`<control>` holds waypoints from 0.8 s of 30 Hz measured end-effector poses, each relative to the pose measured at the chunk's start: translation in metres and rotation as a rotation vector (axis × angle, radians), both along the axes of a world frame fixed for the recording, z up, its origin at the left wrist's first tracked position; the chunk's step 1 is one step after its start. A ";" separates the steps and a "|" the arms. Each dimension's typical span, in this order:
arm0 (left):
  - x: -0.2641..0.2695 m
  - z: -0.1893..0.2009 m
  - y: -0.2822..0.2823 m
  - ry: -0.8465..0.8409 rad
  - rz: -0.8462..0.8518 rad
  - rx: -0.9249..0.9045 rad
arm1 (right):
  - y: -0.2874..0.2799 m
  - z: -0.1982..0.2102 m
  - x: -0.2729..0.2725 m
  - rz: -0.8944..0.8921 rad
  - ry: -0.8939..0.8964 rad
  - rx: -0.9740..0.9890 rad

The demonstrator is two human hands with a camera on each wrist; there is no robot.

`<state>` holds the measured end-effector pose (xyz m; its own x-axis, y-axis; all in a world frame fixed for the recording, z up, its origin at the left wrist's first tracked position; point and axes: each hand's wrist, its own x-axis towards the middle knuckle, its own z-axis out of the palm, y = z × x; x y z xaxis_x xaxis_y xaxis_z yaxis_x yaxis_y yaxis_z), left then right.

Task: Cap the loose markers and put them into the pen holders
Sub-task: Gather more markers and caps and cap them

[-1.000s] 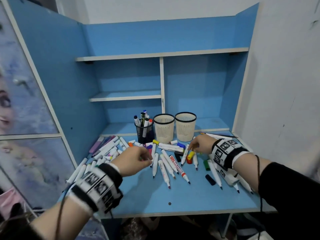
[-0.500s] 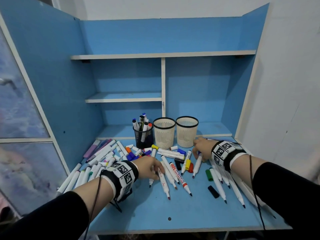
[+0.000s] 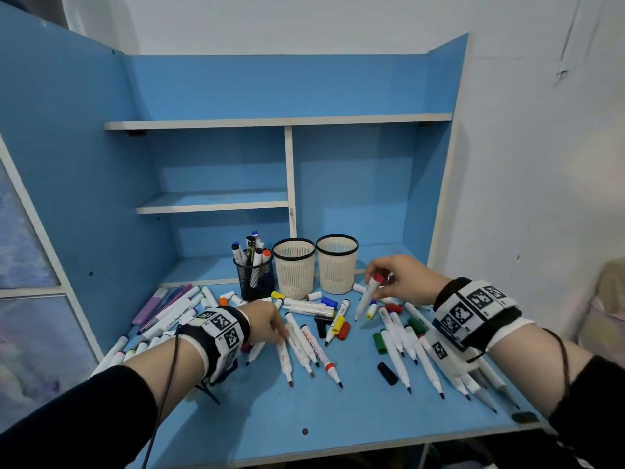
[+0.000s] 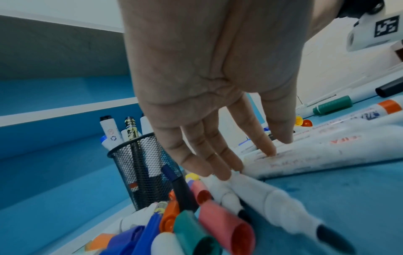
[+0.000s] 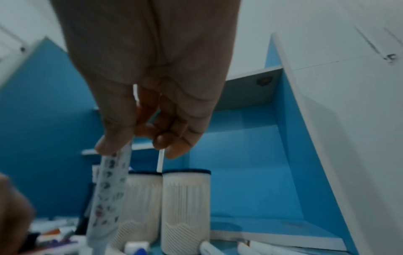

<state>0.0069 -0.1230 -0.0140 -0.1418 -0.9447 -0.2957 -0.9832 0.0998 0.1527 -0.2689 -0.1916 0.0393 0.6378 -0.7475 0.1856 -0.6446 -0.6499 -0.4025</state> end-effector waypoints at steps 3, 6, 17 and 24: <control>-0.015 0.003 -0.003 -0.029 -0.032 -0.059 | 0.012 0.000 -0.013 -0.045 -0.246 0.034; -0.035 0.004 -0.003 0.018 -0.139 -0.052 | 0.019 -0.001 -0.025 -0.089 -0.603 0.192; -0.075 0.004 -0.027 -0.212 -0.264 -0.081 | 0.023 0.010 -0.064 -0.330 -0.954 0.216; -0.093 -0.010 -0.059 -0.254 -0.310 -0.038 | 0.031 0.000 -0.066 -0.365 -1.024 0.282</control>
<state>-0.0866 -0.1821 -0.0244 -0.3488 -0.8795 -0.3238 -0.9115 0.3988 -0.1011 -0.3352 -0.1605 0.0391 0.0160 -0.9565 0.2912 -0.0590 -0.2916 -0.9547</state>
